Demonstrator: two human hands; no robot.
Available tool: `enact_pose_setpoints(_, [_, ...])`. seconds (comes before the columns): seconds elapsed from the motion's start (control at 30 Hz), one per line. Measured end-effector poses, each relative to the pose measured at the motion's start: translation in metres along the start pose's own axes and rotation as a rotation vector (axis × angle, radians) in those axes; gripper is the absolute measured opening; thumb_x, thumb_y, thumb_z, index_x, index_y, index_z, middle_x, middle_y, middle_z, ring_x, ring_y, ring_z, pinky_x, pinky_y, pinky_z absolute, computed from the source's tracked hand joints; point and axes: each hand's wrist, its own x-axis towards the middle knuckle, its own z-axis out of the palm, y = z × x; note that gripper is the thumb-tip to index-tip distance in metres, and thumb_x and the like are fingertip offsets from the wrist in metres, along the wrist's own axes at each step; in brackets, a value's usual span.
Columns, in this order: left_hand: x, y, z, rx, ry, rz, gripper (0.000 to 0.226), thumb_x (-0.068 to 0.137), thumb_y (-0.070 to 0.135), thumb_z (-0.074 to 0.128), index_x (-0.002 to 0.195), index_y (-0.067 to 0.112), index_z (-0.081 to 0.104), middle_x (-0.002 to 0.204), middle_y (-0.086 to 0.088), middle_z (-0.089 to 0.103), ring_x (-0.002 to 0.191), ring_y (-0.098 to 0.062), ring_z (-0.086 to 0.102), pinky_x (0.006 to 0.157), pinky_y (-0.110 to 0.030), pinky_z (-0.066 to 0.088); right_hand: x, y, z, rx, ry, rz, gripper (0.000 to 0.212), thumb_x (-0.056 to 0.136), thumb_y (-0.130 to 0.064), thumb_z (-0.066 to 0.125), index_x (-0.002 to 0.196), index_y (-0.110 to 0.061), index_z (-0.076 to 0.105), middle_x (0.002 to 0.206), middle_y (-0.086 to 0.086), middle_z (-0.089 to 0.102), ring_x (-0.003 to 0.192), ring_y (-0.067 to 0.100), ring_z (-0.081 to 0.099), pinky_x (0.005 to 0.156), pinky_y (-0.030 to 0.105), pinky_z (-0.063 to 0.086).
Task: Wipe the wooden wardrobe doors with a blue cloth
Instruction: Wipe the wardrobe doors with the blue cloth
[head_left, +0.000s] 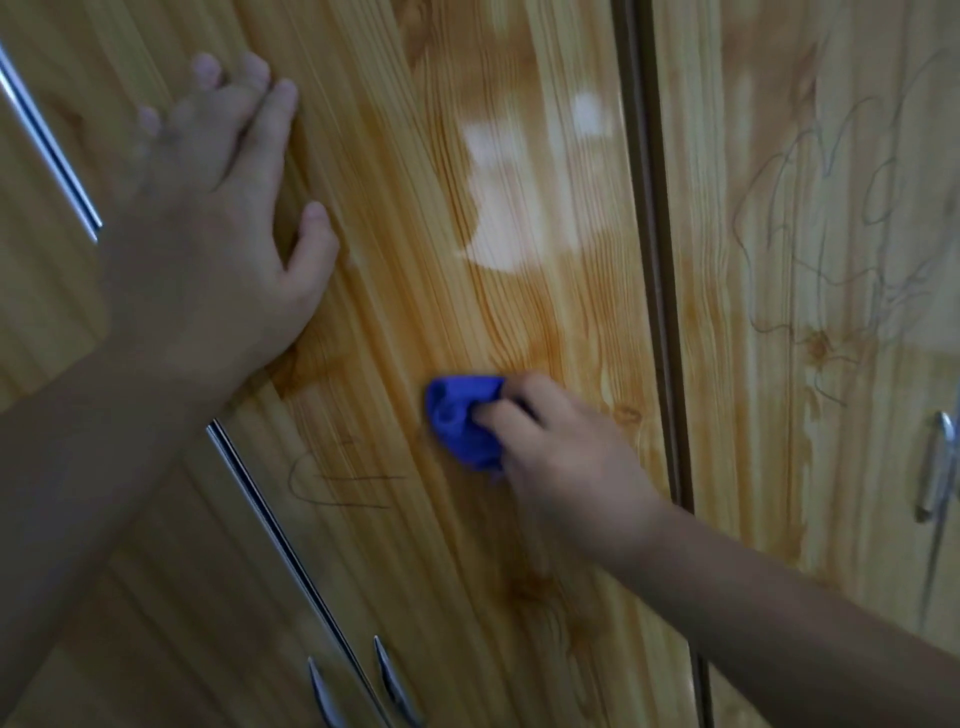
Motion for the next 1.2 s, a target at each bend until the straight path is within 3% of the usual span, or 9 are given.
enact_pose_setpoints(0.1, [0.008,0.000,-0.001,0.085,-0.039,-0.008,0.064,0.101,0.039,0.047,0.159,0.018,0.032,0.167,-0.002,0.033,0.158,-0.022,0.022,0.129,-0.051,0.020,0.022,0.029,-0.035,-0.068,0.124,0.063,0.032,0.083,-0.004,0.069,0.115,-0.005,0.064,0.111,0.012,0.060,0.081,0.023,0.062,0.060,0.033,0.059])
enact_pose_setpoints(0.17, [0.007,0.001,-0.006,0.033,-0.064,-0.022,0.063,0.102,0.038,0.047,0.159,0.017,0.033,0.167,-0.002,0.033,0.159,-0.023,0.022,0.130,-0.049,0.017,0.036,0.042,-0.053,-0.060,0.183,0.120,0.031,0.086,0.000,0.065,0.117,-0.003,0.065,0.113,0.014,0.060,0.085,0.026,0.063,0.061,0.036,0.058])
enact_pose_setpoints(0.3, [0.003,-0.005,-0.019,0.001,-0.106,0.032,0.063,0.102,0.035,0.049,0.159,0.013,0.034,0.168,-0.006,0.032,0.159,-0.025,0.021,0.129,-0.053,0.022,0.059,0.051,-0.074,-0.060,0.228,0.209,0.037,0.086,0.000,0.064,0.121,-0.012,0.062,0.118,0.006,0.057,0.089,0.009,0.051,0.066,0.010,0.038])
enact_pose_setpoints(0.43, [-0.040,-0.003,-0.042,-0.069,-0.016,0.070,0.057,0.101,0.029,0.052,0.153,0.008,0.046,0.158,-0.019,0.042,0.153,-0.034,0.034,0.125,-0.050,0.030,0.081,0.039,-0.079,-0.055,0.283,0.200,0.039,0.086,-0.004,0.063,0.124,-0.013,0.060,0.119,0.007,0.056,0.091,0.017,0.057,0.071,0.028,0.047])
enact_pose_setpoints(0.6, [-0.145,0.009,-0.050,-0.012,-0.188,-0.061,0.062,0.099,0.035,0.055,0.152,0.005,0.045,0.159,-0.020,0.041,0.153,-0.037,0.034,0.121,-0.059,0.034,0.098,0.002,-0.058,-0.031,0.221,0.075,0.039,0.085,-0.001,0.062,0.124,-0.008,0.064,0.118,0.012,0.059,0.090,0.029,0.060,0.067,0.031,0.043])
enact_pose_setpoints(0.7, [-0.207,0.023,-0.044,0.022,-0.319,-0.170,0.075,0.099,0.047,0.055,0.158,0.006,0.033,0.167,-0.017,0.030,0.158,-0.035,0.022,0.118,-0.065,0.033,0.110,-0.022,-0.047,0.001,0.207,-0.048,0.037,0.085,0.000,0.060,0.121,-0.005,0.066,0.113,0.016,0.061,0.091,0.035,0.062,0.065,0.041,0.052])
enact_pose_setpoints(0.87, [-0.246,0.030,-0.022,0.214,-0.512,-0.322,0.114,0.087,0.085,0.038,0.165,0.010,0.003,0.174,-0.010,-0.003,0.162,-0.027,-0.001,0.128,-0.050,0.014,0.122,-0.059,-0.008,-0.046,0.210,-0.195,0.033,0.089,0.002,0.055,0.119,-0.002,0.069,0.108,0.018,0.064,0.092,0.038,0.062,0.066,0.050,0.055])
enact_pose_setpoints(1.03, [-0.254,0.029,-0.010,0.265,-0.521,-0.318,0.123,0.083,0.088,0.040,0.165,0.006,0.000,0.175,-0.012,-0.005,0.162,-0.029,0.001,0.128,-0.053,0.014,0.089,-0.076,0.034,-0.076,0.198,-0.306,0.030,0.089,0.002,0.054,0.114,-0.004,0.070,0.105,0.014,0.066,0.085,0.030,0.058,0.068,0.038,0.049])
enact_pose_setpoints(1.2, [-0.254,0.030,-0.011,0.231,-0.483,-0.333,0.131,0.076,0.082,0.059,0.165,0.008,-0.003,0.174,-0.010,-0.004,0.162,-0.028,0.005,0.129,-0.053,0.015,0.029,-0.083,0.071,-0.038,0.000,-0.391,0.026,0.096,-0.007,0.048,0.115,-0.006,0.066,0.107,0.011,0.065,0.083,0.024,0.056,0.073,0.037,0.050])
